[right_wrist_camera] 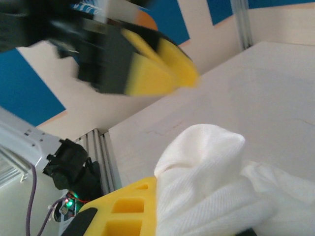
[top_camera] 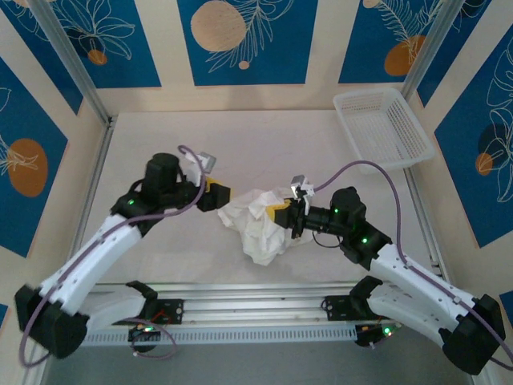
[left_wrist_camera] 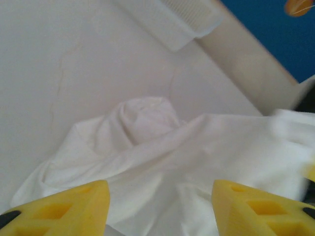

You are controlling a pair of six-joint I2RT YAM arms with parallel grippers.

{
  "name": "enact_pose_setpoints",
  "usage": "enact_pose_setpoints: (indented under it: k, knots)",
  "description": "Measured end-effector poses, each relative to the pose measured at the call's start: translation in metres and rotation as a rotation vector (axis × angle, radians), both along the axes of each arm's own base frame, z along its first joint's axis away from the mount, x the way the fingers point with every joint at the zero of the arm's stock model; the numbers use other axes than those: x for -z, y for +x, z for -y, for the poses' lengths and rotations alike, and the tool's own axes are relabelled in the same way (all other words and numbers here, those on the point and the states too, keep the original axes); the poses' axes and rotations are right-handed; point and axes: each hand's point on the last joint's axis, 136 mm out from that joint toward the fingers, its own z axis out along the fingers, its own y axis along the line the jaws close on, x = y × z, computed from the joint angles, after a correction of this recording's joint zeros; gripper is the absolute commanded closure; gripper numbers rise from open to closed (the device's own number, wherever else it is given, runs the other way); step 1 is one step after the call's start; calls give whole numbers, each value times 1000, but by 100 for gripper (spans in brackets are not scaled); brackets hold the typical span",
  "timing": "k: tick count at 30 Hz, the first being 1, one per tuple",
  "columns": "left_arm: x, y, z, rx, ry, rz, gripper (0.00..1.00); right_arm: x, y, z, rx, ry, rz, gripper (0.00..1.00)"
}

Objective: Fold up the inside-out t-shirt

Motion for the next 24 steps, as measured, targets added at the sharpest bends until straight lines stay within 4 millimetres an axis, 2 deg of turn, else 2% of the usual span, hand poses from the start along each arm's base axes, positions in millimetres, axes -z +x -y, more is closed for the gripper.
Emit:
enact_pose_setpoints:
  k: [2, 5, 8, 13, 16, 17, 18, 19, 20, 21, 24]
  knots:
    - [-20, -17, -3, 37, -40, 56, 48, 1, 4, 2, 20, 1, -11, 100]
    - [-28, -35, 2, 89, -95, 44, 52, 2, 8, 4, 42, 4, -16, 100]
    - [-10, -34, 15, 100, -154, -79, 51, 3, 11, 5, 54, 5, -24, 100]
    - [45, -21, 48, 89, -216, -357, 45, 9, 14, 4, 60, -4, -50, 100]
    - [55, -21, 65, 109, -234, -425, 46, 12, 15, 3, 61, -10, -63, 100]
    - [56, -21, 69, 113, -239, -432, 51, 13, 15, 3, 61, -12, -68, 100]
    - [55, -21, 72, 115, -247, -439, 60, 14, 15, 3, 61, -13, -71, 100]
    - [56, -20, 73, 114, -252, -445, 76, 14, 15, 3, 62, -13, -75, 100]
    - [56, -19, 75, 112, -256, -452, 97, 14, 15, 3, 63, -11, -79, 100]
    - [55, -18, 76, 111, -259, -452, 100, 14, 15, 3, 63, -9, -81, 100]
    - [52, -16, 77, 113, -264, -450, 100, 14, 16, 3, 68, -5, -92, 100]
